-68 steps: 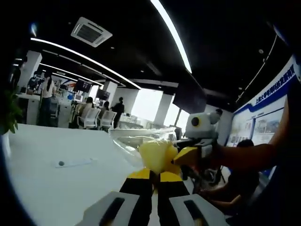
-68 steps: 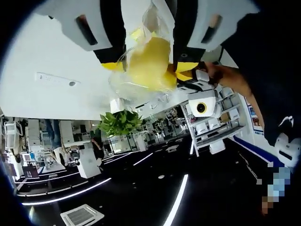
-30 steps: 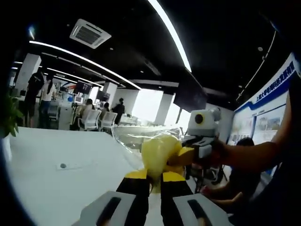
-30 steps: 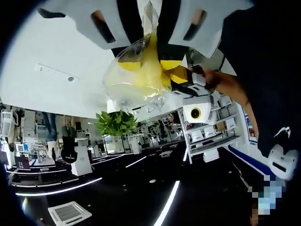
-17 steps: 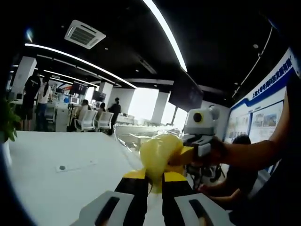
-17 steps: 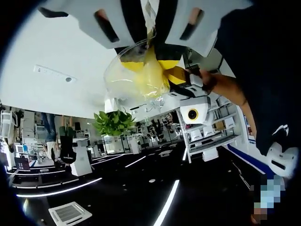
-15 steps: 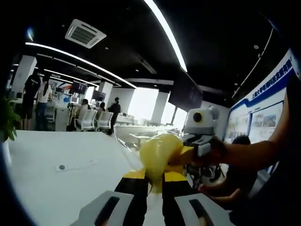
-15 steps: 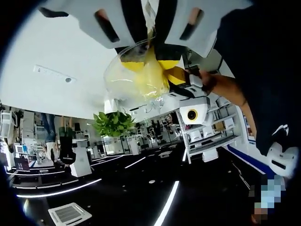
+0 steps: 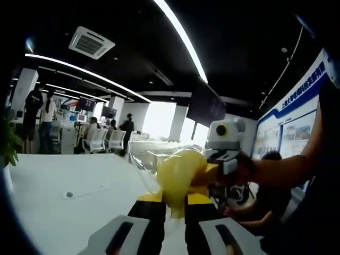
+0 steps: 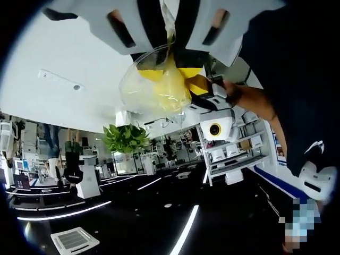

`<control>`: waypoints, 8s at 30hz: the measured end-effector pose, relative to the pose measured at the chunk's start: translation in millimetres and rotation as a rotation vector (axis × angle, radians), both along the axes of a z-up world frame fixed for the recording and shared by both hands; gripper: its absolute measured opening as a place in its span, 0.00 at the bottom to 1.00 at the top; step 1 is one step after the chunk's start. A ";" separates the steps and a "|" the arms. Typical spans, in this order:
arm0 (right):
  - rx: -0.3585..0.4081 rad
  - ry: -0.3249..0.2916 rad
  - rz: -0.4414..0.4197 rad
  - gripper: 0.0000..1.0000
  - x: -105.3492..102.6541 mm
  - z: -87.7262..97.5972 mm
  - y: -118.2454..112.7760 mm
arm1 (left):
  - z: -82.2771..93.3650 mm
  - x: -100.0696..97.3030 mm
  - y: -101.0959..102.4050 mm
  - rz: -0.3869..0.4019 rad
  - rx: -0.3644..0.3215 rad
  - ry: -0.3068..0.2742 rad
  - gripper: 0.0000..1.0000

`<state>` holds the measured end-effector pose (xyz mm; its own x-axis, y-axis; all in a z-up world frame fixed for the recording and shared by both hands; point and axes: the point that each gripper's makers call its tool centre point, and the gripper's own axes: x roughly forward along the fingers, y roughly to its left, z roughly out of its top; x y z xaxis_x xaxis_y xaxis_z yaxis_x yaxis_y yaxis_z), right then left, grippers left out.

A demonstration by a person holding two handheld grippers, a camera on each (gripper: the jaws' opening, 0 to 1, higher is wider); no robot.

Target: Compare the silicone blocks by pressing each to a similar depth, holding the contact briefly, and releasing to observe deformation and rebound differences across the visible hardness samples.

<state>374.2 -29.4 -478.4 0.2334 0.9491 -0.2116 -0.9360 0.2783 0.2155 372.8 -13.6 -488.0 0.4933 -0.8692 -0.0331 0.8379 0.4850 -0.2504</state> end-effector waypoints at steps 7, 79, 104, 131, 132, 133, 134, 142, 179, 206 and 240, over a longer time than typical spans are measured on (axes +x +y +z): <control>0.021 -0.002 0.003 0.00 2.2 -0.4 4.1 | 1.1 1.9 2.9 0.004 0.028 0.011 0.07; 0.146 -0.036 -0.240 0.97 41.1 26.3 -27.8 | 18.0 12.7 -9.3 -0.011 -0.045 0.080 0.01; 0.001 -0.097 -0.468 0.97 25.0 -19.3 -136.3 | 9.4 31.1 -23.9 -0.047 -0.050 0.229 0.01; -0.161 -0.068 -0.661 0.97 -28.3 -122.0 -206.2 | -45.5 40.4 -21.0 -0.004 -0.090 0.529 0.02; -0.162 -0.074 -0.668 0.97 -29.7 -122.6 -208.0 | -48.8 40.8 -20.8 0.000 -0.092 0.541 0.02; -0.162 -0.078 -0.672 0.97 -30.5 -123.6 -209.2 | -55.5 40.8 -20.0 0.008 -0.094 0.570 0.02; -0.169 -0.076 -0.680 0.97 -32.0 -126.4 -211.7 | -59.3 41.2 -19.4 0.016 -0.097 0.586 0.02; -0.198 -0.060 -0.690 0.97 -40.9 -142.8 -218.6 | -73.9 31.9 -32.6 0.018 -0.089 0.621 0.01; -0.214 0.052 -0.658 0.97 -40.4 -183.6 -222.9 | -193.1 30.9 -43.9 0.046 -0.031 0.865 0.02; -0.205 0.096 -0.667 0.97 -48.7 -190.6 -219.6 | -268.7 18.3 -54.6 0.061 0.107 1.000 0.02; -0.198 0.114 -0.700 0.97 -58.0 -188.2 -222.5 | -312.4 22.0 -38.0 0.178 0.344 0.926 0.15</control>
